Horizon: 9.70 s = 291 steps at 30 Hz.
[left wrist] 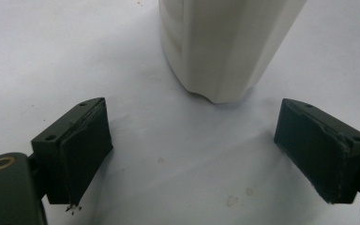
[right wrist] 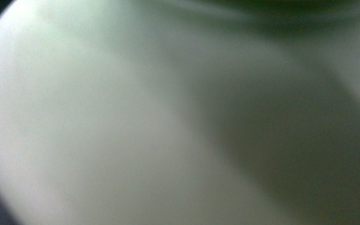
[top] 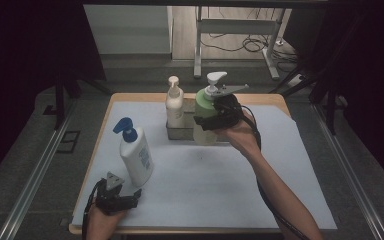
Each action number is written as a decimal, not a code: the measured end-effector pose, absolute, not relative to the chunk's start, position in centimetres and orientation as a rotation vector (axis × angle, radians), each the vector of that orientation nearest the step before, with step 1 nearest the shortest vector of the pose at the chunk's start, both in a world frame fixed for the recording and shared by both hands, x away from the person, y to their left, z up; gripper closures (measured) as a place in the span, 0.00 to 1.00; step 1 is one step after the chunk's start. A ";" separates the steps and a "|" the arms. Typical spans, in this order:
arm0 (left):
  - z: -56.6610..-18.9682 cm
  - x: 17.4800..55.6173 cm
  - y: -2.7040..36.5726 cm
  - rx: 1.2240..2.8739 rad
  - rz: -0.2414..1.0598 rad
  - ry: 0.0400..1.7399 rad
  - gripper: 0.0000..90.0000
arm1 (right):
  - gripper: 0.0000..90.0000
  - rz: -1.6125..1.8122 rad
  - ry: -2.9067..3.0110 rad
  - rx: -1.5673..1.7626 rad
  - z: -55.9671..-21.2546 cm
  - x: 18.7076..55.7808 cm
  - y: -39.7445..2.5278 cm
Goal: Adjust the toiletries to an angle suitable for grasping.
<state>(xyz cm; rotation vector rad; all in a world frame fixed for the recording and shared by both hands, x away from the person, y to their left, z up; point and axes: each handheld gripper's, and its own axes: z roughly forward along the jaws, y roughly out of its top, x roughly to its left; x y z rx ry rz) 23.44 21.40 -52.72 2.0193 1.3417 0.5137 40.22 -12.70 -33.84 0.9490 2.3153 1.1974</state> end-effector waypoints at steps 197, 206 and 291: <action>-52.7 23.4 21.4 2.023 0.511 1.344 0.12 | 1.00 1.053 2.268 1.350 -45.5 48.5 -15.4; -52.7 23.4 21.4 2.023 0.511 1.344 0.12 | 0.99 1.067 2.293 1.318 -45.5 48.2 -14.3; -52.6 23.5 21.4 2.029 0.505 1.345 0.12 | 0.00 1.052 2.405 0.965 -42.7 37.4 -19.0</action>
